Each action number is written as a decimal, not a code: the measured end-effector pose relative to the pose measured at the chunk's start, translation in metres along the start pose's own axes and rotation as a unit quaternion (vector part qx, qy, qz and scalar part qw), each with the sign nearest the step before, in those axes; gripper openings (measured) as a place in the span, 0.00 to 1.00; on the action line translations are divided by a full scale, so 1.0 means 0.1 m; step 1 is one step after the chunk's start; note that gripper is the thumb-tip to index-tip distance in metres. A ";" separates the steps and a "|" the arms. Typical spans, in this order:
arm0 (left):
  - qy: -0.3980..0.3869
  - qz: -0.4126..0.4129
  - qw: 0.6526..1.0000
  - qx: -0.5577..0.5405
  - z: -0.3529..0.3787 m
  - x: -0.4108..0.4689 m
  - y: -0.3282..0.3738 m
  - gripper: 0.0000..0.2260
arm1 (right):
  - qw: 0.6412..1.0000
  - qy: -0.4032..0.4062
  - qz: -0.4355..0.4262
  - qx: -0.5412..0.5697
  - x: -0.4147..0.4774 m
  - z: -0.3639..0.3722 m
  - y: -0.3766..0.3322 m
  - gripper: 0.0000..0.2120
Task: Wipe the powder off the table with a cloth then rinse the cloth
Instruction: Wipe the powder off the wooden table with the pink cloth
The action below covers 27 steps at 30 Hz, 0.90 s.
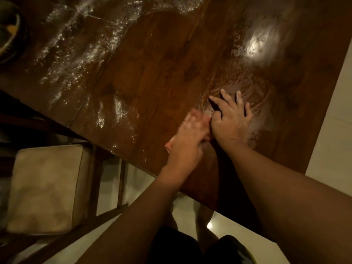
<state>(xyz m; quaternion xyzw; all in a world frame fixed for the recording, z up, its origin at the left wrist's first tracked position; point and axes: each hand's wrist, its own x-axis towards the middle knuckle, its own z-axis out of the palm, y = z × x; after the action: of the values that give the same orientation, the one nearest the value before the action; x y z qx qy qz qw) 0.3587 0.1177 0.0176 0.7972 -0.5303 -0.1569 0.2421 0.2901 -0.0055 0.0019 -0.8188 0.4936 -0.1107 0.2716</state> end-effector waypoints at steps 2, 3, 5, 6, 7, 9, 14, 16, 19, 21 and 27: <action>-0.065 0.098 0.993 -0.009 -0.02 -0.29 -0.05 0.21 | 0.998 -0.020 -0.045 -0.025 -0.04 -0.05 0.10 0.24; -0.095 0.129 0.987 -0.013 -0.07 -0.46 -0.14 0.21 | 0.996 -0.036 -0.071 -0.043 -0.06 -0.07 0.15 0.25; -0.139 0.170 0.975 -0.015 -0.25 -0.76 -0.36 0.25 | 0.990 -0.062 -0.112 -0.064 -0.08 -0.11 0.24 0.26; -0.149 0.171 0.974 -0.007 -0.37 -0.87 -0.48 0.26 | 0.987 -0.069 -0.123 -0.072 -0.08 -0.12 0.27 0.26; -0.144 0.160 0.976 0.008 -0.50 -0.93 -0.62 0.27 | 0.986 -0.074 -0.129 -0.081 -0.09 -0.12 0.29 0.27; -0.094 0.087 0.992 0.022 -0.72 -0.93 -0.95 0.30 | 0.983 -0.076 -0.130 -0.107 -0.11 -0.11 0.29 0.27; 0.122 -0.262 0.957 0.013 -0.81 -0.58 -1.08 0.31 | 0.973 -0.072 -0.127 -0.177 -0.17 -0.04 0.22 0.30; 0.119 -0.258 0.958 0.039 -0.62 -0.61 -0.86 0.30 | 0.970 -0.071 -0.123 -0.198 -0.20 -0.03 0.18 0.31; 0.033 -0.098 0.994 0.034 -0.47 -0.86 -0.72 0.27 | 0.968 -0.081 -0.129 -0.198 -0.25 0.02 0.04 0.32; 0.022 -0.036 0.998 0.040 -0.54 -0.98 -0.93 0.25 | 0.964 -0.095 -0.168 -0.185 -0.27 0.13 -0.17 0.33; 0.140 -0.260 0.955 0.001 -1.14 -0.70 -1.75 0.28 | 0.955 -0.118 -0.188 -0.197 -0.21 0.59 -0.86 0.31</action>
<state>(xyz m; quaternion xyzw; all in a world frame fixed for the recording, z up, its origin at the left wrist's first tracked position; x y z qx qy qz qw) 0.5243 0.2629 0.0158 0.9215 -0.2659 -0.1008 0.2644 0.3702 0.0637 0.0025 -0.9413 0.3069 0.0372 0.1354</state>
